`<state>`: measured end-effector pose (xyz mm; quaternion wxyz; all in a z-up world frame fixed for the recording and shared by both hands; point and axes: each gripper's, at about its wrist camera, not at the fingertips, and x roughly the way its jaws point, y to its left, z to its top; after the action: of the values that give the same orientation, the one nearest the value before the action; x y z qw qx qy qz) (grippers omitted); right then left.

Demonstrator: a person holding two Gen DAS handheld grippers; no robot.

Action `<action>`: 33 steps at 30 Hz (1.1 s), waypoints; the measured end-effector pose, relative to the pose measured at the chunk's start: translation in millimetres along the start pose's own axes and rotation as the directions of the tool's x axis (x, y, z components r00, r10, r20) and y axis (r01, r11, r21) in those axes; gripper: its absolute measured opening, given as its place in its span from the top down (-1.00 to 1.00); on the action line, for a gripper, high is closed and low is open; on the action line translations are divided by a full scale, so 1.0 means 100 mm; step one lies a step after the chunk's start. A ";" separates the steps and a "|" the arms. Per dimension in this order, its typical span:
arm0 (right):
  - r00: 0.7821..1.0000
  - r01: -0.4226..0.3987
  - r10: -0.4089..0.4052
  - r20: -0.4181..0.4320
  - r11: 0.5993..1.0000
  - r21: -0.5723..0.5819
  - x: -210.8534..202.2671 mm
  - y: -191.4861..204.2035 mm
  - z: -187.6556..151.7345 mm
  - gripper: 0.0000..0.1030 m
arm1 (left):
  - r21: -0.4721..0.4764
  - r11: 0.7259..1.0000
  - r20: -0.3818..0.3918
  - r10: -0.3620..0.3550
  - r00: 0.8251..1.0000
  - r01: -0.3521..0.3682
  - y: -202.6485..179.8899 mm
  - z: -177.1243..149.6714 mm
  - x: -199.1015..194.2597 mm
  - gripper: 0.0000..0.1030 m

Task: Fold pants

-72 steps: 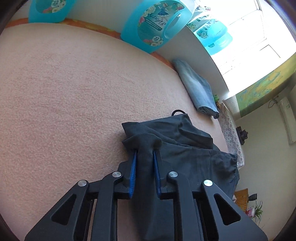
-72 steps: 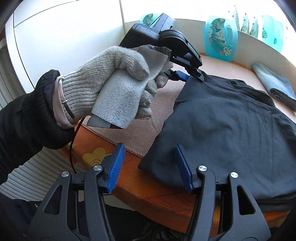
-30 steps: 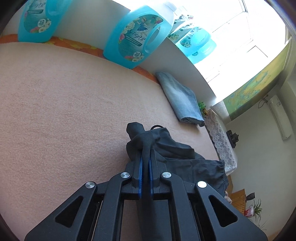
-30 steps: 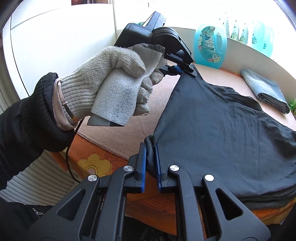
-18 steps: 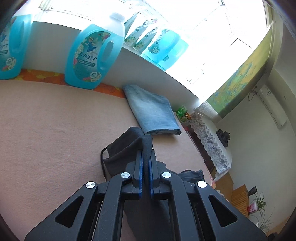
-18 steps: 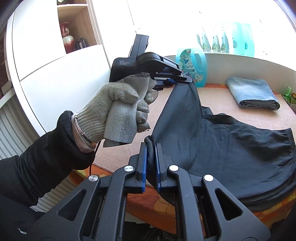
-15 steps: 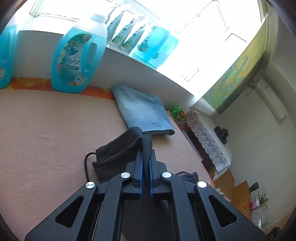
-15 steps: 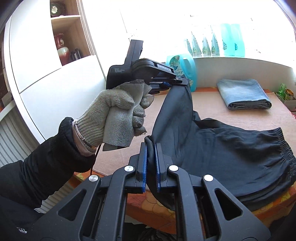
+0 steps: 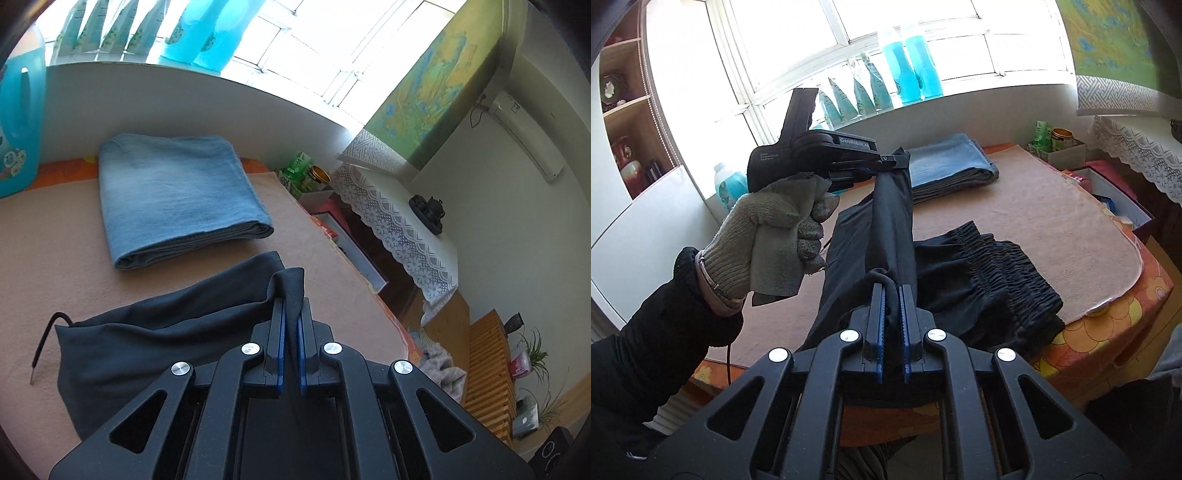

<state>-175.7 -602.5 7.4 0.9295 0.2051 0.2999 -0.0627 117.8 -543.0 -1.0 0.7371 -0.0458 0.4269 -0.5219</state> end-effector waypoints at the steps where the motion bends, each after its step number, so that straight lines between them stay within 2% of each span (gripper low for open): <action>1: 1.000 0.016 -0.016 -0.008 1.000 0.016 0.01 -0.11 -0.01 0.85 | 0.010 1.000 -0.013 0.000 1.000 0.000 -0.06 0.00 0.10 0.93; 8: 0.993 0.106 -0.099 -0.060 0.987 0.124 0.12 -0.78 -0.17 0.85 | 0.064 0.998 -0.087 0.028 0.996 -0.023 -0.33 -0.06 0.67 0.93; 15: 0.988 0.139 -0.123 -0.094 0.972 0.192 0.21 -1.12 -0.28 0.86 | 0.099 0.995 -0.130 0.030 0.991 -0.017 -0.46 -0.13 0.88 0.92; 16: 0.989 0.134 -0.116 -0.095 0.970 0.203 0.21 -1.15 -0.29 0.86 | 0.102 0.995 -0.136 0.029 0.990 -0.015 -0.47 -0.13 0.88 0.85; 17: 0.990 0.123 -0.105 -0.092 0.969 0.215 0.19 -1.16 -0.31 0.85 | 0.108 0.994 -0.136 0.027 0.990 -0.012 -0.48 -0.12 0.85 0.71; 19: 0.991 0.119 -0.101 -0.087 0.963 0.243 0.16 -1.22 -0.32 0.85 | 0.119 0.993 -0.126 0.034 0.991 -0.019 -0.50 -0.09 0.76 0.56; 23: 0.988 0.151 -0.136 -0.073 0.952 0.267 0.02 -1.27 -0.34 0.65 | 0.139 0.990 -0.082 0.028 0.996 -0.017 -0.50 -0.03 0.42 0.23; 24: 0.990 0.141 -0.127 -0.067 0.951 0.274 -0.01 -1.27 -0.34 0.60 | 0.147 0.989 -0.072 0.025 0.997 -0.014 -0.49 -0.03 0.31 0.22; 26: 0.991 0.129 -0.120 -0.052 0.954 0.271 -0.05 -1.24 -0.33 0.23 | 0.162 0.987 -0.057 0.017 0.998 -0.007 -0.47 -0.10 0.10 0.22; 29: 0.990 0.137 -0.130 -0.046 0.967 0.217 -0.05 -1.11 -0.29 0.17 | 0.189 0.982 -0.074 0.021 0.997 -0.006 -0.42 -0.31 -0.17 0.21; 33: 0.984 0.176 -0.174 -0.029 0.980 0.093 0.00 -0.88 -0.18 0.17 | 0.170 0.985 -0.071 0.045 0.996 -0.033 -0.21 -0.63 -0.49 0.21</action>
<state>-206.3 -674.5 -36.1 0.9065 0.2226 0.3229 -0.1562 55.7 -489.1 -1.8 0.7319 0.0445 0.4094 -0.5429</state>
